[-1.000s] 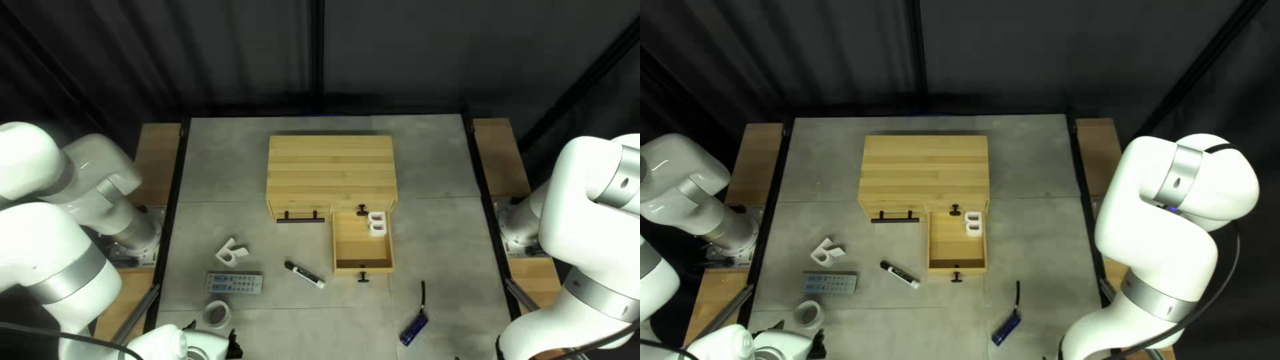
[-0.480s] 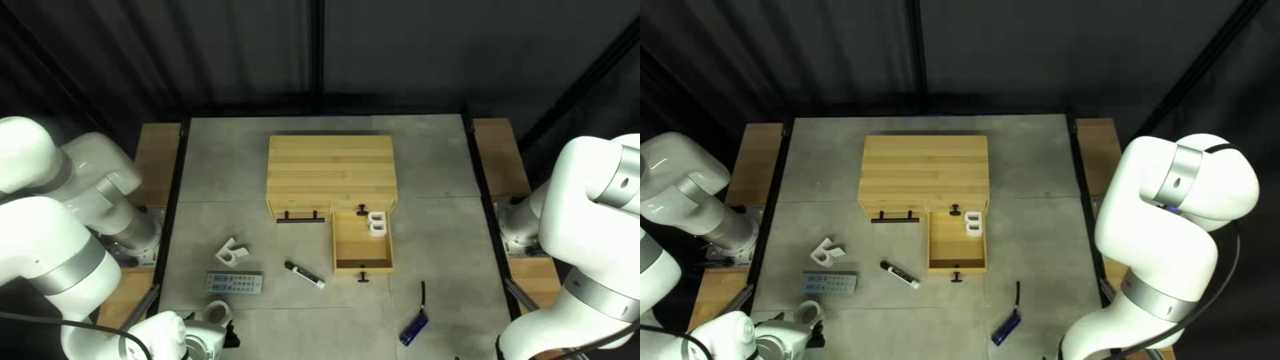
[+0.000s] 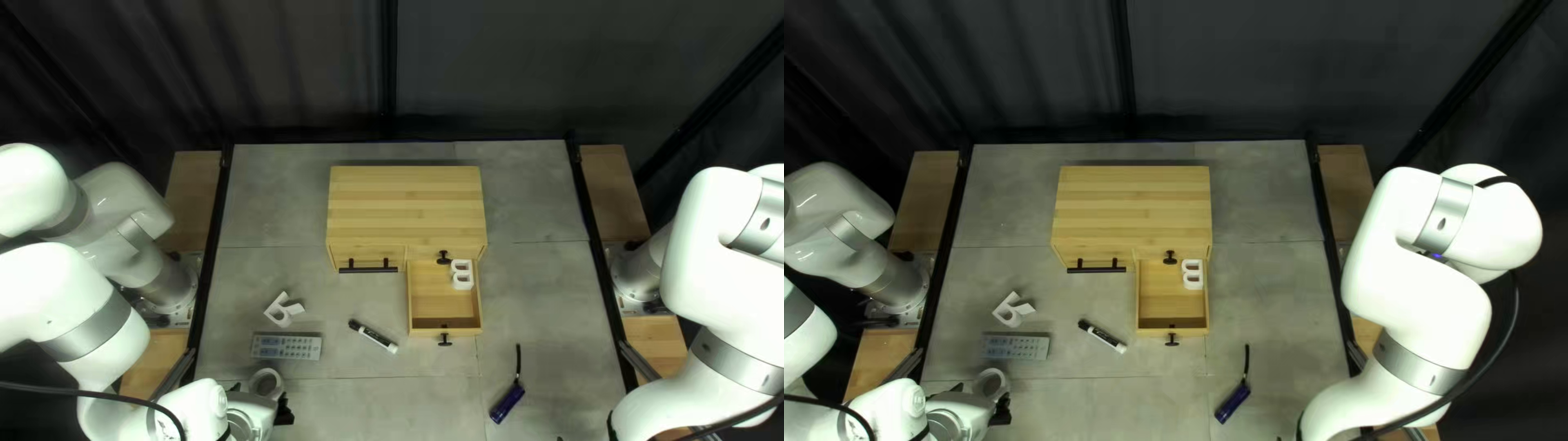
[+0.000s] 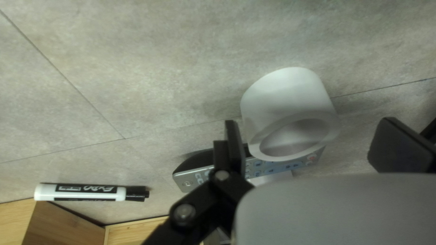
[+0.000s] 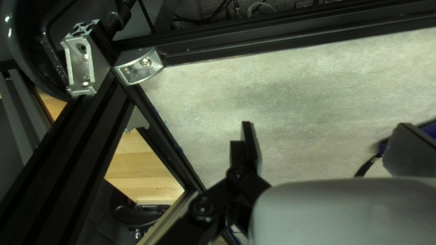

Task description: Open drawers and place objects into drawer and close

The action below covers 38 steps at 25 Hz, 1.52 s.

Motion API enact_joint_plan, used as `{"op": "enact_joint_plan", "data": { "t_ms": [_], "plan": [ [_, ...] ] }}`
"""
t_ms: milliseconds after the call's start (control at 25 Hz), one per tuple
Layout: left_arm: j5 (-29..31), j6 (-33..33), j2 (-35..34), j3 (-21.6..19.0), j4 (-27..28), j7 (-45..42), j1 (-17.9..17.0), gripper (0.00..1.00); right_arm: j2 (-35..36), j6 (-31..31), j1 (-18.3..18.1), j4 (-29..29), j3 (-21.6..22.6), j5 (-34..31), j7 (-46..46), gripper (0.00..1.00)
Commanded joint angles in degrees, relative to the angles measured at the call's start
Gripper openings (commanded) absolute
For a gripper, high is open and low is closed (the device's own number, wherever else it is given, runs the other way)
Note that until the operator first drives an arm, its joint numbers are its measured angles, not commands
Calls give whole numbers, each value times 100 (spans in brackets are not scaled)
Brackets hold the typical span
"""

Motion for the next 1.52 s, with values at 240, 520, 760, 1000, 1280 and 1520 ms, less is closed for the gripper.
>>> {"op": "enact_joint_plan", "data": {
  "t_ms": [240, 520, 760, 1000, 1280, 1520],
  "plan": [
    [110, -208, 28, 19, -179, -98, -1, 100, 0, 0, 0, 0, 0, 0, 0, 100],
    [176, -383, -44, 68, -415, -190, 34, 100, 0, 0, 0, 0, 0, 0, 0, 100],
    [240, -452, -85, 104, -469, -250, 56, 100, 0, 0, 0, 0, 0, 0, 0, 100],
    [299, -422, -84, 118, -430, -328, 50, 0, 0, 0, 0, 0, 0, 0, 0, 100],
    [221, -166, -306, 124, -242, -285, 61, 0, 0, 0, 0, 0, 0, 0, 0, 100],
    [-64, 487, -649, 301, 168, -363, 234, 0, 0, 0, 0, 0, 0, 0, 0, 100]
  ]
}}
